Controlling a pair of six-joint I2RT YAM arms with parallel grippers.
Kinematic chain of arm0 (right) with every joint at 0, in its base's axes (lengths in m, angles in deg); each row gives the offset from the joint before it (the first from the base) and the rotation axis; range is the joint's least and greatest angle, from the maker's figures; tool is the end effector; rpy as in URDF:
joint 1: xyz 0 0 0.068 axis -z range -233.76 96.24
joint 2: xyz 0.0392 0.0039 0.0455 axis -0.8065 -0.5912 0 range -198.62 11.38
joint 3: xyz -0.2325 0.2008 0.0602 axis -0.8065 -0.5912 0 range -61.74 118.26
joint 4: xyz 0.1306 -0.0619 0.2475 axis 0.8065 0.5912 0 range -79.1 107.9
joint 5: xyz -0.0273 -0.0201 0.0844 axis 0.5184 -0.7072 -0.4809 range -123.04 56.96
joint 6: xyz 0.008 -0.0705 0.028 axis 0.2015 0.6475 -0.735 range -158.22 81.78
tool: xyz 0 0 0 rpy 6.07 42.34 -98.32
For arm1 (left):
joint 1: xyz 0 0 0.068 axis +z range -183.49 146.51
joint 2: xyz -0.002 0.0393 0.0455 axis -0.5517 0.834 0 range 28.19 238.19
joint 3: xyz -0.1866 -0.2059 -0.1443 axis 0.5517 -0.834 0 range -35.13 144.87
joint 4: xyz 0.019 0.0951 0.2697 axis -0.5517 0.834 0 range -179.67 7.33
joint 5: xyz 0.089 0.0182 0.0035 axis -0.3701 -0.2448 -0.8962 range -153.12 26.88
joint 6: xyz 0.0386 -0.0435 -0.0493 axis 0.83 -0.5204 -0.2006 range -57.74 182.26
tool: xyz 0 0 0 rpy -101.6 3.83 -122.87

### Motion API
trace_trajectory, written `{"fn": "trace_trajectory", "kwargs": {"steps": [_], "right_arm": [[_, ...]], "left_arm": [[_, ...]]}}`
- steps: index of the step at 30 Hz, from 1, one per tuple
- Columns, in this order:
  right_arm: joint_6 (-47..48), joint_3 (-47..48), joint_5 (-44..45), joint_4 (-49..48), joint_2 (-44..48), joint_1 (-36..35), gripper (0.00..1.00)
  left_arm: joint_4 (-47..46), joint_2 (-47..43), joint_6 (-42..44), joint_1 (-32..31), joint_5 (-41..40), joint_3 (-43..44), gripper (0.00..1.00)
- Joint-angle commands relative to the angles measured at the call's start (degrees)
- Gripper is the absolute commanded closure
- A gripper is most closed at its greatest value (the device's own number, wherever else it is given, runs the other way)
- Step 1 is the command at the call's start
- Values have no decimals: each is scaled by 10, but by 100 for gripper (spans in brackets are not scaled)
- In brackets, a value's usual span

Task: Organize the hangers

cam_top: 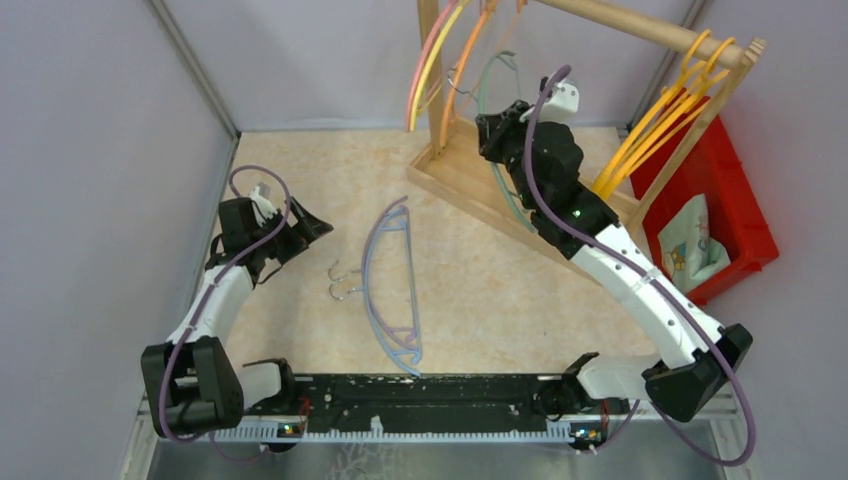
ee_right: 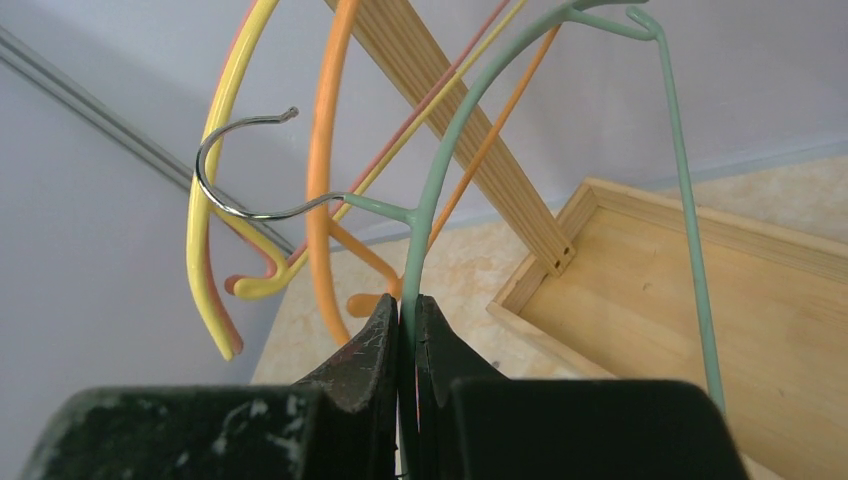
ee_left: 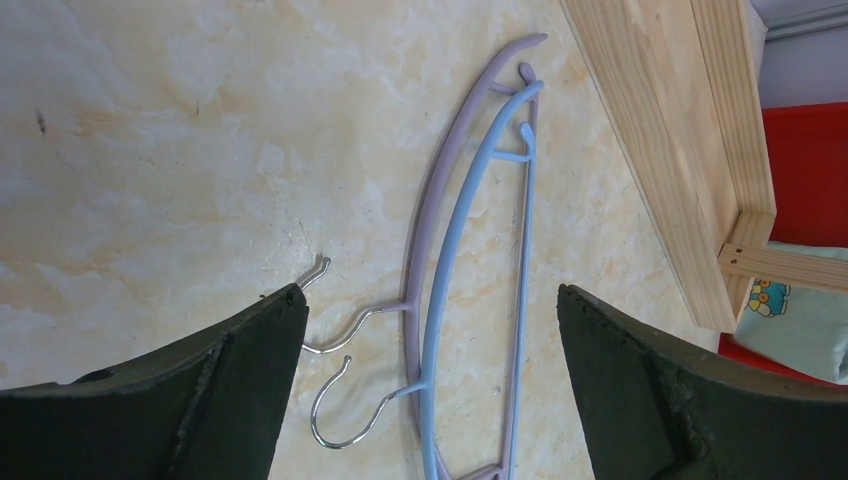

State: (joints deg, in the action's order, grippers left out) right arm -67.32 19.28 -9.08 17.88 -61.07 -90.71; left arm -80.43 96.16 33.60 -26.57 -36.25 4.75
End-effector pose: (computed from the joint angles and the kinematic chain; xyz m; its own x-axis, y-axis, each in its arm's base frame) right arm 0.2720 0.1718 0.5081 -0.0899 0.4884 -0.8680 -0.2072 0.8433 0.4960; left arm 0.2795 0.0045 0.2419 -0.6477 -0.5096 -0.5664 -0.0698 0.7800 -0.6219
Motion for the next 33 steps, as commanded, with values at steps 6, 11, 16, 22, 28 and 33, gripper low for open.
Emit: {"fn": "trace_trajectory", "kwargs": {"steps": [6, 11, 16, 22, 28, 33], "right_arm": [[-45, -73, 10, -14, 97, 3, 100], [-40, -77, 19, -10, 113, 3, 100], [-35, -72, 22, -11, 114, 3, 100], [-18, -33, 42, -57, 92, 3, 100], [-14, 27, 30, -96, 44, 3, 100], [-13, 34, 37, -138, 28, 3, 100]], "left_arm": [[-1, -45, -3, 3, 11, -33, 1], [4, -56, 1, 3, 8, -43, 1], [-1, -55, -3, 2, 8, -46, 1], [-19, -52, -11, 3, 10, -57, 1], [-25, -45, -6, 2, 12, -53, 1], [-25, -41, 6, 2, 8, -52, 1]]}}
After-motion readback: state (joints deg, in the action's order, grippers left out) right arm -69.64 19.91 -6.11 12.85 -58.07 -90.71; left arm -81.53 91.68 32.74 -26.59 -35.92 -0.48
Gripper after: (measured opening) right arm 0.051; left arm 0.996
